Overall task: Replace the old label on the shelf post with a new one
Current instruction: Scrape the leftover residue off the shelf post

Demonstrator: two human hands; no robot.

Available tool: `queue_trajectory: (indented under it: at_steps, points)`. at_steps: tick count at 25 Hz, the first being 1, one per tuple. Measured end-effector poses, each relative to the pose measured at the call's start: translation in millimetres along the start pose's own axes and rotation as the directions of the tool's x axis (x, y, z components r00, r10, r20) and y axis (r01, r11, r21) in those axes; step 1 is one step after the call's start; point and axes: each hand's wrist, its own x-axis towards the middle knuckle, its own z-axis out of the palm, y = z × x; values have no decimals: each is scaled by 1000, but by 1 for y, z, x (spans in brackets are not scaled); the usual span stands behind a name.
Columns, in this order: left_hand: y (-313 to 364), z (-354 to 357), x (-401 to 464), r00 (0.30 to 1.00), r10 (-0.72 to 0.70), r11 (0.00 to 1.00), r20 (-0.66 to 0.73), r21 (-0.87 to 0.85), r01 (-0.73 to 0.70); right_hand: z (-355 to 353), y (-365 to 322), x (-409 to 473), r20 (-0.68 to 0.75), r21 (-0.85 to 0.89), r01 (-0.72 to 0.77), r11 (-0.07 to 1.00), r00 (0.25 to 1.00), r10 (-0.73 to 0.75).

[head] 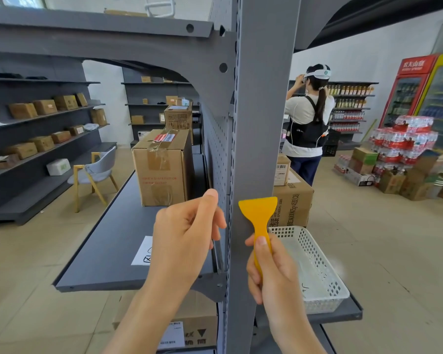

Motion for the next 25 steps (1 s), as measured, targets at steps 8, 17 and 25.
queue_trajectory:
  at_steps: [8, 17, 25]
  points:
    - [7, 6, -12, 999, 47, 999, -20, -9, -47, 12, -50, 30, 1, 12, 168, 986, 986, -168]
    - [-1, 11, -20, 994, 81, 996, -69, -43, -84, 5, -25, 15, 19, -28, 103, 994, 995, -103]
    - [-5, 8, -21, 987, 119, 987, -110, -93, -129, 0, -8, 2, -9, -50, 18, 999, 1000, -19]
